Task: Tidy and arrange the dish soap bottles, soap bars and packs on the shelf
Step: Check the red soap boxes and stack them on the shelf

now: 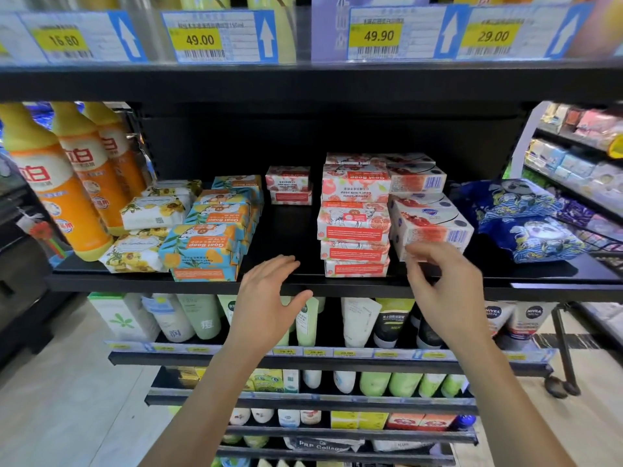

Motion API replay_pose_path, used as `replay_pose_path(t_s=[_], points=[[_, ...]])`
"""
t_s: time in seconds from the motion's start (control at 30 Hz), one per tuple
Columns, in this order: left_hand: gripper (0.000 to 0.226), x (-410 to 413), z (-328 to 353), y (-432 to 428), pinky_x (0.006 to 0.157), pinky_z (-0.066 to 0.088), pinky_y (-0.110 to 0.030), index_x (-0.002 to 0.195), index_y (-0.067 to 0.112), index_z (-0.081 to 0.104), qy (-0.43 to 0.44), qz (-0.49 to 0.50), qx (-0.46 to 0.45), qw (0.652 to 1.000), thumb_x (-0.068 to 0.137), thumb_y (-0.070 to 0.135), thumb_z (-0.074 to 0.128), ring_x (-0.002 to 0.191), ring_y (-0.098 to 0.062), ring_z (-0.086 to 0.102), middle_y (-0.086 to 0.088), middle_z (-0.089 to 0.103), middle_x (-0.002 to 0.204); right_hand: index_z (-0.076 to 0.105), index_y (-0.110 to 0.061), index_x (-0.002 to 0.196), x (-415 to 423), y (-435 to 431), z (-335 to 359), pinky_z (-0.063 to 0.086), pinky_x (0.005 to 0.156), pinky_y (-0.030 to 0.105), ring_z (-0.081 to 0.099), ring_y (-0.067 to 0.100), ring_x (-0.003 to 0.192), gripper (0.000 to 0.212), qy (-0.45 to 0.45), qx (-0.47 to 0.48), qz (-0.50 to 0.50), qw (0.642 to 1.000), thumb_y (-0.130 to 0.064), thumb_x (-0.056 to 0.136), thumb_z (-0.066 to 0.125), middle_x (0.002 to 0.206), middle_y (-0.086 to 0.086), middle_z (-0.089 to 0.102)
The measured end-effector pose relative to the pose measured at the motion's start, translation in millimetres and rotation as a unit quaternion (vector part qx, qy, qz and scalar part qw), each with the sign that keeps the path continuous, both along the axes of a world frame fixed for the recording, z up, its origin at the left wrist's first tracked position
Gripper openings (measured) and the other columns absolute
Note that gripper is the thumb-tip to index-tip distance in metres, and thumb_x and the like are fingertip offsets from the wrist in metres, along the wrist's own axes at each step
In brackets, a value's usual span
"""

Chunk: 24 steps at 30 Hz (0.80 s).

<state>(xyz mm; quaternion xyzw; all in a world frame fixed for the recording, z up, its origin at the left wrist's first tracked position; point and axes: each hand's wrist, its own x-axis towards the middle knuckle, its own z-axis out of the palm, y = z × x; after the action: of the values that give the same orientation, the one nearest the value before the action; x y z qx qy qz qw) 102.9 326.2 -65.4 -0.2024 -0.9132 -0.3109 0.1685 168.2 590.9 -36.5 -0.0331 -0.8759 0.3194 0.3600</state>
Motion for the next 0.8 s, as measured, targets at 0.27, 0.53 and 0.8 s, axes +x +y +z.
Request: replay_pose_path(t_s=[0.27,0.53,0.8], points=[[0.037,-6.5,64.3,-0.4,0.099,0.043,-0.021,0.132,0.018,0.068,0.022,0.004,0.034,0.999,0.095,0.023,0.070,0.118,-0.012,0.061,0.005,0.067,0.130,0.072,-0.011,0.124,-3.2,5.6,-31.1,0.034,0.105,0.030,0.049,0.020,0.121,0.041,-0.083,0.083,0.034,0.993,-0.030,0.089,0.078,0.121,0.002,0.063],[0.049,-110.4,156.5,7.8,0.105,0.050,-0.036,0.137,0.022,0.063,-0.006,0.009,-0.108,0.994,0.090,0.029,0.075,0.120,-0.021,0.064,0.000,0.068,0.130,0.073,-0.013,0.122,-6.9,9.6,-33.9,0.035,0.104,0.033,0.048,0.017,0.119,0.056,-0.070,0.069,0.039,0.994,-0.053,0.083,0.066,0.119,0.000,0.062],[0.069,-204.3,147.9,9.0,0.114,0.039,-0.031,0.147,0.013,0.053,-0.097,-0.024,-0.172,0.980,0.085,0.019,0.083,0.134,-0.024,0.053,-0.009,0.055,0.148,0.075,-0.012,0.118,-10.2,11.6,-39.1,0.039,0.101,0.036,0.049,0.013,0.115,0.054,-0.043,0.071,0.036,0.996,-0.052,0.082,0.068,0.115,-0.005,0.061]])
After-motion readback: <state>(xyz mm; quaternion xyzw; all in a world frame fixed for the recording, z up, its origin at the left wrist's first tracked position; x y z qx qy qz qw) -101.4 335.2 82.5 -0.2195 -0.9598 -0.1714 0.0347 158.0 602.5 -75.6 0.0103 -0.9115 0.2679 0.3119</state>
